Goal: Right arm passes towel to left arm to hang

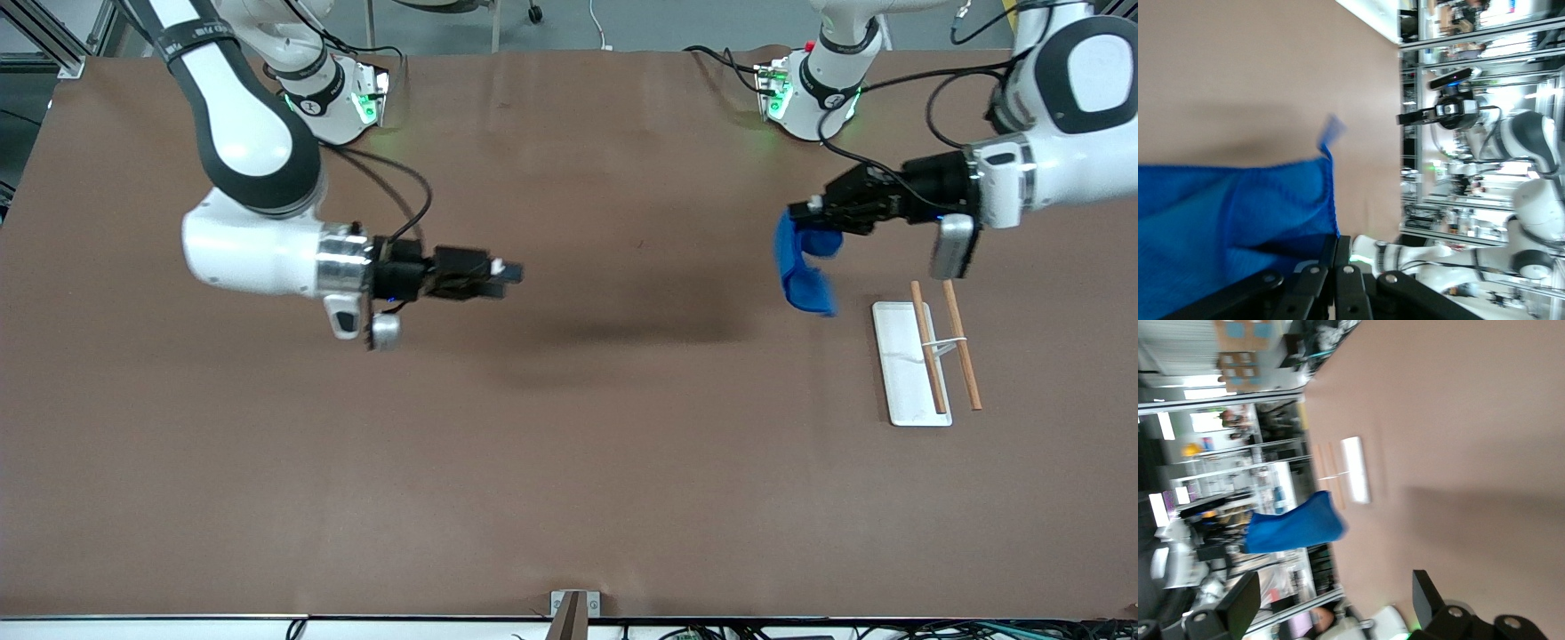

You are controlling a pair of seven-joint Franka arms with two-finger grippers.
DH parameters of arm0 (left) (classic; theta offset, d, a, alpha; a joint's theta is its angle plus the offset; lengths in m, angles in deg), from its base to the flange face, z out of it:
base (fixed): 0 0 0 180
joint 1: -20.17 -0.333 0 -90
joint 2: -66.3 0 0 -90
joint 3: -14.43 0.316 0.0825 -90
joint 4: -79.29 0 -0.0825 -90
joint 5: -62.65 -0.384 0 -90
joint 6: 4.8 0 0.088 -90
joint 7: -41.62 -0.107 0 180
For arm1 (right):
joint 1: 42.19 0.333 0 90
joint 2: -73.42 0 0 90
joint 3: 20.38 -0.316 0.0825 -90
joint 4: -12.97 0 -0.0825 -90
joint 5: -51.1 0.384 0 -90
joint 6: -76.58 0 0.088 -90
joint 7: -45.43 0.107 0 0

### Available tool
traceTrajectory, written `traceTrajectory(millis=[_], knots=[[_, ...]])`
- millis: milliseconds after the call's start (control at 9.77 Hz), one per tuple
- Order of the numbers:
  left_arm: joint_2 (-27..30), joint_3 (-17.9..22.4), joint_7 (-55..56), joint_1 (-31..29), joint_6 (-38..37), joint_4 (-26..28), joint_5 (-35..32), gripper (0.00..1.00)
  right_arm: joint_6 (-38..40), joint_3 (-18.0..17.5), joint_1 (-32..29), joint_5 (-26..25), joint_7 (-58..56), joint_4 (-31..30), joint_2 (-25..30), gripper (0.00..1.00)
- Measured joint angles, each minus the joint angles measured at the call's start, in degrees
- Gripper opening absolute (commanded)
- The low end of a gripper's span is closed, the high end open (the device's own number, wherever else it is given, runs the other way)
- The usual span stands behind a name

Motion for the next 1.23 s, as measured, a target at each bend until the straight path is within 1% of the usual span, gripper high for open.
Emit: traceTrajectory(millis=[205, 307, 512, 819, 921, 1024, 1126, 1228], knots=[[-4.1, 4.1, -2.0, 0.0, 0.5, -5.0, -9.8, 0.0, 0.2, 5.6, -0.2, -19.5, 7.0, 0.1, 1.2, 1.0], [-6.3, 7.2, -4.5, -0.1, 0.6, -7.0, -12.8, 0.0, 0.5, 8.4, -0.2, -28.7, 10.1, 0.1, 2.3, 1.0], [-10.1, 13.7, -9.4, -0.2, 0.6, -8.7, -14.5, 0.0, 2.4, 14.2, -0.2, -42.7, 12.4, 0.1, 4.3, 1.0], [-14.9, 22.5, -12.4, -0.3, 0.7, -12.8, -16.6, 0.01, 7.1, 24.0, -0.3, -55.1, 12.3, 0.4, 8.3, 1.0], [-16.7, 26.1, -14.8, -0.4, 0.8, -14.6, -16.7, 0.01, 10.1, 25.9, -0.5, -59.2, 12.3, 0.6, 10.4, 1.0], [-18.5, 29.5, -17.3, -0.5, 0.8, -16.4, -16.8, 0.02, 13.8, 27.2, -0.7, -61.2, 12.3, 1.0, 13.1, 1.0], [-20.0, 31.5, -19.5, -0.9, 0.7, -17.5, -16.8, 0.12, 17.8, 28.3, -1.1, -61.8, 12.0, 1.9, 15.9, 1.0], [-21.1, 31.8, -20.6, -1.5, 0.7, -17.9, -16.8, 0.89, 21.7, 28.9, -1.3, -61.9, 11.6, 3.7, 18.0, 1.0]])
